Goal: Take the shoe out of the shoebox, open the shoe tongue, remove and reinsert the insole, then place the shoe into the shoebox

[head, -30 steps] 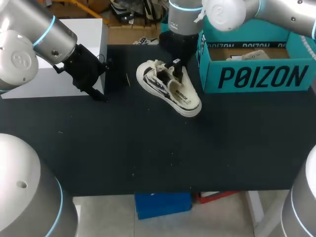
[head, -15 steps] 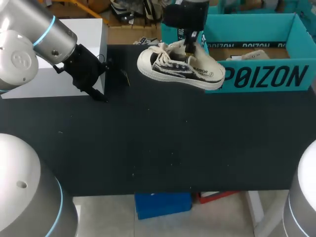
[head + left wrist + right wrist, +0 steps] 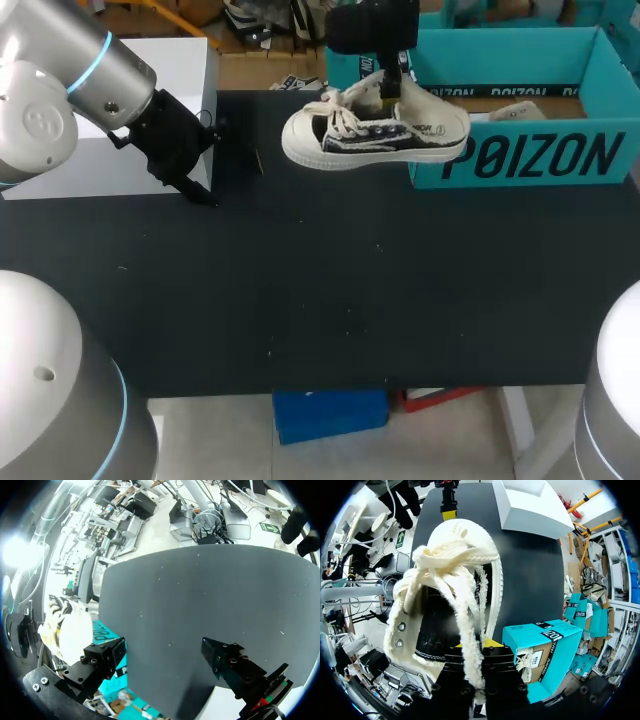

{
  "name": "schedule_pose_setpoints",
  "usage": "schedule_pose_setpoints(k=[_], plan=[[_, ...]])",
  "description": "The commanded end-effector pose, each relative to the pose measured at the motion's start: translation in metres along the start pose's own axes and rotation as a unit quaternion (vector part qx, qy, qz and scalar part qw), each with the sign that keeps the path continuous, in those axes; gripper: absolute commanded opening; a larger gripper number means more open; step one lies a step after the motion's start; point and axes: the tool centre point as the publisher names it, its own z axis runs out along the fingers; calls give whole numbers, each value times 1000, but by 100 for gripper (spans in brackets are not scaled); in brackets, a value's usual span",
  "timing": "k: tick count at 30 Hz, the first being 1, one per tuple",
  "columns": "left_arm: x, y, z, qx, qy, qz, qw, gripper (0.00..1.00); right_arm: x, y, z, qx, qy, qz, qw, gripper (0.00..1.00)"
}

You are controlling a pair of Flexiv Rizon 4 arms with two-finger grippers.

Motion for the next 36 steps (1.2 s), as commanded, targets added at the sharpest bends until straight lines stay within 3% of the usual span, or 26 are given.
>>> schedule_pose_setpoints(k=[1,10,20,36], plan=[[1,-1,1,-3,-1,1,1000,100,-1,1,-2,1,2,0,1000,0],[1,-1,1,-3,-1,1,1000,100,-1,1,-2,1,2,0,1000,0],[1,-1,1,-3,-1,1,1000,100,-34,-24,-6,7,-11,-40,999,0],[1,-1,1,-3,-1,1,1000,100,-101,-113,0,35,-25,-22,999,0]])
